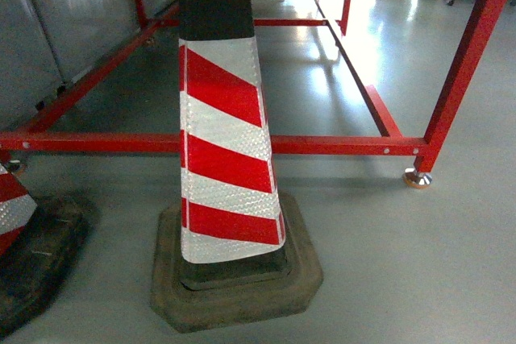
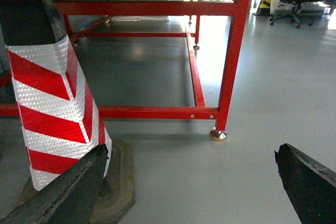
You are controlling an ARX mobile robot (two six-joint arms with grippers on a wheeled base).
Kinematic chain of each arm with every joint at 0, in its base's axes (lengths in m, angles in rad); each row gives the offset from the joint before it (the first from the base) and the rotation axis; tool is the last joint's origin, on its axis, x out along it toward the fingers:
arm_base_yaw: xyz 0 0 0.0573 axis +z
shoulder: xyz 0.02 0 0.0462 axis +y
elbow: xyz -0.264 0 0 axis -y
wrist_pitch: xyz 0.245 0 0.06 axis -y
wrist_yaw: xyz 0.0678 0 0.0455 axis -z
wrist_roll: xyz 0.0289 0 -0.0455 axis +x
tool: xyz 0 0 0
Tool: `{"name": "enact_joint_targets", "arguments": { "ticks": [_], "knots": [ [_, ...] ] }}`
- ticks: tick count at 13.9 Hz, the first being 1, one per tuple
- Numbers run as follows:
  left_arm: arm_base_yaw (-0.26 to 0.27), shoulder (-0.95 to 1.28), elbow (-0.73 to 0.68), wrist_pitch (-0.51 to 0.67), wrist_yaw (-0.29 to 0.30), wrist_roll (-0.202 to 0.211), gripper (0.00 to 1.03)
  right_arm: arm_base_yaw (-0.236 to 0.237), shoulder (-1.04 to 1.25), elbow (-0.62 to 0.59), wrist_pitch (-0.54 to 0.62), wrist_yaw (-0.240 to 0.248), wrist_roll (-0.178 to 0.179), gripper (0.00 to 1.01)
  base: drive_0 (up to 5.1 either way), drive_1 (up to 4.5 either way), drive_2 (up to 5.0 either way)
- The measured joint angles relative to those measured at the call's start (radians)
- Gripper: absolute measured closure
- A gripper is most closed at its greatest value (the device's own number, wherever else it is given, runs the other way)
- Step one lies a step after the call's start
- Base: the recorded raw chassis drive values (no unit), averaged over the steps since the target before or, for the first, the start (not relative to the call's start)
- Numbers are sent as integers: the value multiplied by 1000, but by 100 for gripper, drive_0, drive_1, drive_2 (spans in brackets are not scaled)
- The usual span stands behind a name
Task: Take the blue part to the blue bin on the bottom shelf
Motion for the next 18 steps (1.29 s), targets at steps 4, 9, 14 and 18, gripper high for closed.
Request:
{"name": "enact_joint_targets", "arguments": {
  "ticks": [4, 9, 14, 18],
  "knots": [
    [0, 0, 0, 0, 0, 0, 5, 0, 0, 0, 0, 0, 0, 3, 0, 0, 0],
    [0, 0, 0, 0, 0, 0, 5, 0, 0, 0, 0, 0, 0, 3, 0, 0, 0],
    [0, 0, 0, 0, 0, 0, 5, 0, 0, 0, 0, 0, 0, 3, 0, 0, 0],
    [0, 0, 0, 0, 0, 0, 5, 0, 0, 0, 0, 0, 0, 3, 0, 0, 0]
  ]
}}
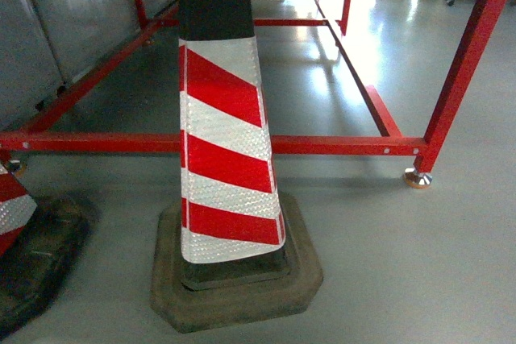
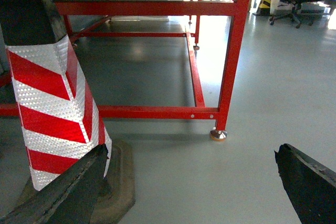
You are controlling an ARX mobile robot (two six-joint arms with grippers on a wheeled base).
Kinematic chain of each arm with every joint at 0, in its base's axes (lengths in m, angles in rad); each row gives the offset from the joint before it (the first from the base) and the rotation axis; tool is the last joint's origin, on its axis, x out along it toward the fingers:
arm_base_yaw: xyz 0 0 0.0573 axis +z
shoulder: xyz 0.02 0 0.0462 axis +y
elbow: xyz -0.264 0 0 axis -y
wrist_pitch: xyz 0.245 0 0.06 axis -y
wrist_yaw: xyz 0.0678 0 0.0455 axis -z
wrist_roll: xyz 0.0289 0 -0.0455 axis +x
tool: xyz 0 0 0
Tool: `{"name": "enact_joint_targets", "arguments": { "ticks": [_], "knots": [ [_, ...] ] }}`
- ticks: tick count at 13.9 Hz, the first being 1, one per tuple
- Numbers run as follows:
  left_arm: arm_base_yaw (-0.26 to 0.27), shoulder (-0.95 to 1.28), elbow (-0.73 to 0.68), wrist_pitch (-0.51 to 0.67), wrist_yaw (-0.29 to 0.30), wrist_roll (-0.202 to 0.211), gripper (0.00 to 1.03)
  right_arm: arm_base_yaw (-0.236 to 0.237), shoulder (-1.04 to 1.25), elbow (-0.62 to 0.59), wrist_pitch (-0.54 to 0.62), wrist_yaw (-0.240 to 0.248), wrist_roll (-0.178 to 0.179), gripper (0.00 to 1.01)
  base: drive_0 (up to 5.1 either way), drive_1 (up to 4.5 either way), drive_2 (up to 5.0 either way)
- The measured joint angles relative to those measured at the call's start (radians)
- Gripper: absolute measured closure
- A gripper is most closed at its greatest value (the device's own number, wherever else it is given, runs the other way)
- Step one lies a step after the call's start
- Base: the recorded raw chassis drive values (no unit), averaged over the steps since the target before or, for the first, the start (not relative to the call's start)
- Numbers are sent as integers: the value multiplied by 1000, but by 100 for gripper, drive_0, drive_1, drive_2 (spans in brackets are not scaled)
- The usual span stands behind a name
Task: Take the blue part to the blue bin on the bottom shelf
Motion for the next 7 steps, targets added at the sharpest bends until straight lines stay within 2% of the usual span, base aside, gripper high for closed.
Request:
{"name": "enact_joint_targets", "arguments": {
  "ticks": [7],
  "knots": [
    [0, 0, 0, -1, 2, 3, 5, 0, 0, 0, 1, 1, 0, 3, 0, 0, 0]
  ]
}}
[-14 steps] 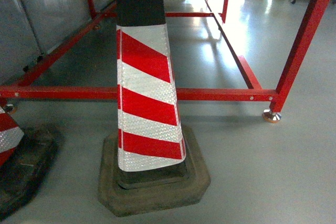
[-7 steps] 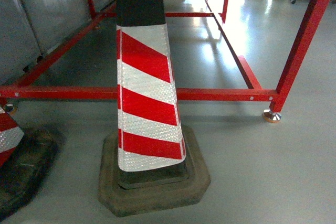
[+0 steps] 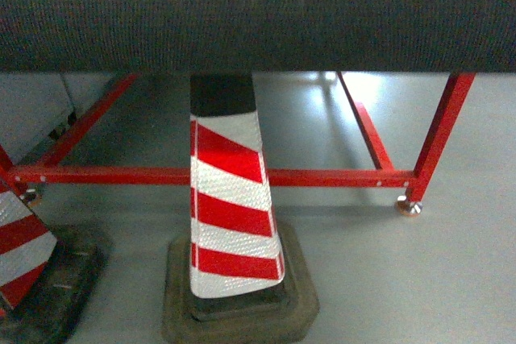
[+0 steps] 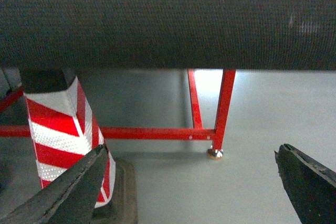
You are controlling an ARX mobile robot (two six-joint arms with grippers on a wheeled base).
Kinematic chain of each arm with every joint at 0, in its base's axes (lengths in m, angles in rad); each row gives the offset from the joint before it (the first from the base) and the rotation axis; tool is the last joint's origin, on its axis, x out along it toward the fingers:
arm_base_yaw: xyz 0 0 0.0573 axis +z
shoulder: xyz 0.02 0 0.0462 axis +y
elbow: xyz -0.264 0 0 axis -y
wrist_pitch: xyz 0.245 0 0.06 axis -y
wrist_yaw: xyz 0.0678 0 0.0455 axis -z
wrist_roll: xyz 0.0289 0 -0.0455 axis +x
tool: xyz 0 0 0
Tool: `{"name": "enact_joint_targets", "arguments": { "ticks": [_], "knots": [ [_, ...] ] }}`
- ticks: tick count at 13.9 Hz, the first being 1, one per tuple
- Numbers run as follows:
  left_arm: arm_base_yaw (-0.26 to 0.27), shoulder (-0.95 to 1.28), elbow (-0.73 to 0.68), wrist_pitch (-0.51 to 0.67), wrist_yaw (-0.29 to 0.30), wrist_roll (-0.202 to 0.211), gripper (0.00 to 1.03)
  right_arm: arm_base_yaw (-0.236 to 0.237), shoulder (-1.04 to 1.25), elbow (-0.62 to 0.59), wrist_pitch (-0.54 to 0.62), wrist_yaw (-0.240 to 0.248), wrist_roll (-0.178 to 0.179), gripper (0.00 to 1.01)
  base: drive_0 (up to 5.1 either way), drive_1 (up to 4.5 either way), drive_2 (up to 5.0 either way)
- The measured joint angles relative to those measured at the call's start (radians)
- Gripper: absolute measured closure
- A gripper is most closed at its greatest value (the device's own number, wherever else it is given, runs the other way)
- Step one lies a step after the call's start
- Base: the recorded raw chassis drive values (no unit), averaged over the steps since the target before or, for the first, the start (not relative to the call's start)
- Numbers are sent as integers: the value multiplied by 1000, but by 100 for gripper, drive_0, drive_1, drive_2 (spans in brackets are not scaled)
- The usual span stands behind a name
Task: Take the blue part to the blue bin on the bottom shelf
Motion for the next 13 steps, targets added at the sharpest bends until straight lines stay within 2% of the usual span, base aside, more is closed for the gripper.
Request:
{"name": "enact_joint_targets", "arguments": {
  "ticks": [13],
  "knots": [
    [0, 0, 0, 0, 0, 8, 5, 0, 0, 0, -2, -1, 0, 3, 0, 0, 0]
  ]
}}
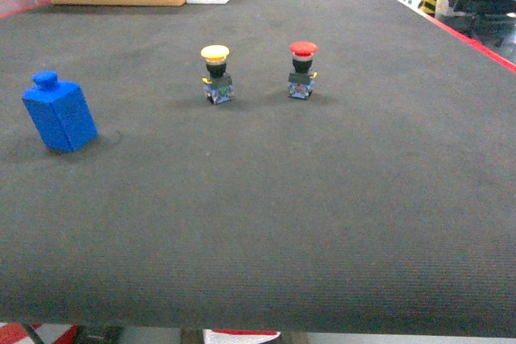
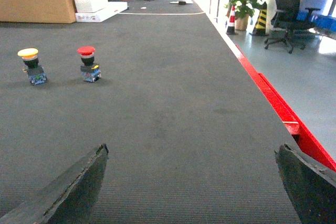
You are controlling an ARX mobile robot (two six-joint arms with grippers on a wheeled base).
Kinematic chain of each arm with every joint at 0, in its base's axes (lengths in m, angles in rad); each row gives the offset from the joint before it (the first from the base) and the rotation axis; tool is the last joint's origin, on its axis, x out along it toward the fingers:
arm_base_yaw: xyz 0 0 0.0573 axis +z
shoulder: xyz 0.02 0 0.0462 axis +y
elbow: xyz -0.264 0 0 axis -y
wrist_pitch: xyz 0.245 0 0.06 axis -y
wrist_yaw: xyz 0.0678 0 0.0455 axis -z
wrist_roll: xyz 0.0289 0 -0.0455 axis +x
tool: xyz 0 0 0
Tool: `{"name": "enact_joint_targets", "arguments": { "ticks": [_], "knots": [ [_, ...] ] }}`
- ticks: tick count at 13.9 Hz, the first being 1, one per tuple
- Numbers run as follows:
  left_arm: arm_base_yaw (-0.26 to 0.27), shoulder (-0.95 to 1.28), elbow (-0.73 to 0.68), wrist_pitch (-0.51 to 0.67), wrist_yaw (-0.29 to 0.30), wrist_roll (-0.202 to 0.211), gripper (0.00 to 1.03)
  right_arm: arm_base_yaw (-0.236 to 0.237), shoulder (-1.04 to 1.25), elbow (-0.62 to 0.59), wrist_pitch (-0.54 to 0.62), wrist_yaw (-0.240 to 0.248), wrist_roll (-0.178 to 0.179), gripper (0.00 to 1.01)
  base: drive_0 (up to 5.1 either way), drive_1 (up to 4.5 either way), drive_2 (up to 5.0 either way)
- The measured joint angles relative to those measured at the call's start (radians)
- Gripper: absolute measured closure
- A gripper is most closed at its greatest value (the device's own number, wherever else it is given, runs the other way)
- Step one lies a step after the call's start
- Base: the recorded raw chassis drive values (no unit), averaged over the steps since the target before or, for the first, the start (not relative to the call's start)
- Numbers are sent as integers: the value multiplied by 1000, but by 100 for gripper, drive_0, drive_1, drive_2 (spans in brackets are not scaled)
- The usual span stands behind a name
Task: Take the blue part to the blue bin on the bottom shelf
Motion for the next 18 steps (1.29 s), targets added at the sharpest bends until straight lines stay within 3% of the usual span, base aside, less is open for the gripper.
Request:
{"name": "enact_joint_targets", "arguments": {
  "ticks": [11, 12, 13, 14, 15, 16, 17, 18],
  "knots": [
    [0, 0, 0, 0, -1, 0, 5, 0, 0, 0, 1, 1, 0, 3, 0, 0, 0],
    [-24, 34, 31, -106, -67, -23, 5, 0, 0, 0, 1, 1, 0, 3, 0, 0, 0],
    [-48, 306, 75, -15, -172, -76, 5, 0, 0, 0, 0, -2, 0, 3, 0, 0, 0],
    [-34, 533, 98, 164, -176, -98, 5, 0, 0, 0, 2, 0, 0, 3, 0, 0, 0],
    [-30, 871, 182, 438, -171, -105, 5, 0, 0, 0, 1, 0, 0, 3, 0, 0, 0],
    [-28, 1091, 267, 594, -147, -106, 5, 0, 0, 0, 2, 0, 0, 3, 0, 0, 0],
    [-29, 1305, 349, 695, -119, -104, 5, 0, 0, 0, 1, 0, 0, 3, 0, 0, 0],
    [-34, 1413, 386, 721, -111, -97, 5, 0, 0, 0, 1, 0, 0, 3, 0, 0, 0]
  ]
}}
